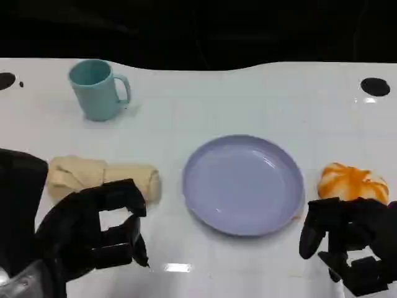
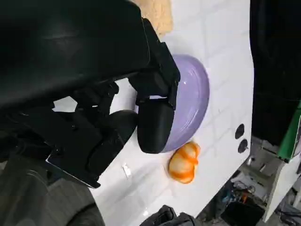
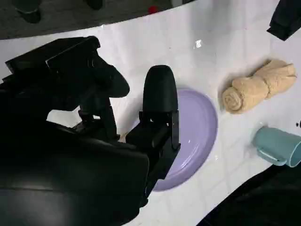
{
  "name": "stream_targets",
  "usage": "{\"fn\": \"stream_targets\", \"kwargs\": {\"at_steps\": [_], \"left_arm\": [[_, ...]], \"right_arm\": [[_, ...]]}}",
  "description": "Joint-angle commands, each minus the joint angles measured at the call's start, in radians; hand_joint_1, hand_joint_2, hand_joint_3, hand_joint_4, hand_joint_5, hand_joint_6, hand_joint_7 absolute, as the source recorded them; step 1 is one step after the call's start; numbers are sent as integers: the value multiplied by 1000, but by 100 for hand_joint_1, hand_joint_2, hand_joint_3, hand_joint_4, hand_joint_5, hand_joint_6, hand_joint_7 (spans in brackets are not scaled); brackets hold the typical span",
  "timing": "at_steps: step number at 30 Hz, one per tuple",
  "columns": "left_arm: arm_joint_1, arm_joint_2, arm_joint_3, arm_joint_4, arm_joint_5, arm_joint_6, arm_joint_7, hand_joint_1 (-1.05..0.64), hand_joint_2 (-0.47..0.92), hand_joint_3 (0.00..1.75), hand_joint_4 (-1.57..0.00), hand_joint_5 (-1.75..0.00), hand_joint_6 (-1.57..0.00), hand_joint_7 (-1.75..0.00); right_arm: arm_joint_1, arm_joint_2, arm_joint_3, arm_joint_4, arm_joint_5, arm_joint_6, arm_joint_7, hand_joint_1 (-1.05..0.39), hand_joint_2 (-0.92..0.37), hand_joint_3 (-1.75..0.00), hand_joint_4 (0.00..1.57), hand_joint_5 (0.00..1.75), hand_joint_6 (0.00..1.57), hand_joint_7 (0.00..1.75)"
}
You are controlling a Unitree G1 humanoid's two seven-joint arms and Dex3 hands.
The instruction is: Grasp the towel on the left side of the plate with the left hand and place it into the plate.
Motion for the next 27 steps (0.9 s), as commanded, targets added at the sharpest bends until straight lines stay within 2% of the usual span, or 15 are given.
{"fn": "stream_targets", "kwargs": {"at_steps": [1, 27], "left_arm": [[-9, 24, -3, 9, 15, -19, -4, -7, 52, 140, -85, -175, -73, -175], [-2, 32, -2, 16, 25, -44, -18, -6, 53, 138, -83, -175, -72, -175]], "right_arm": [[-6, 0, -12, -1, 5, 7, -4, 6, -62, -102, 69, 167, 66, 145], [-8, 3, 1, -13, -6, 22, -13, 6, -62, -101, 69, 168, 67, 145]]}}
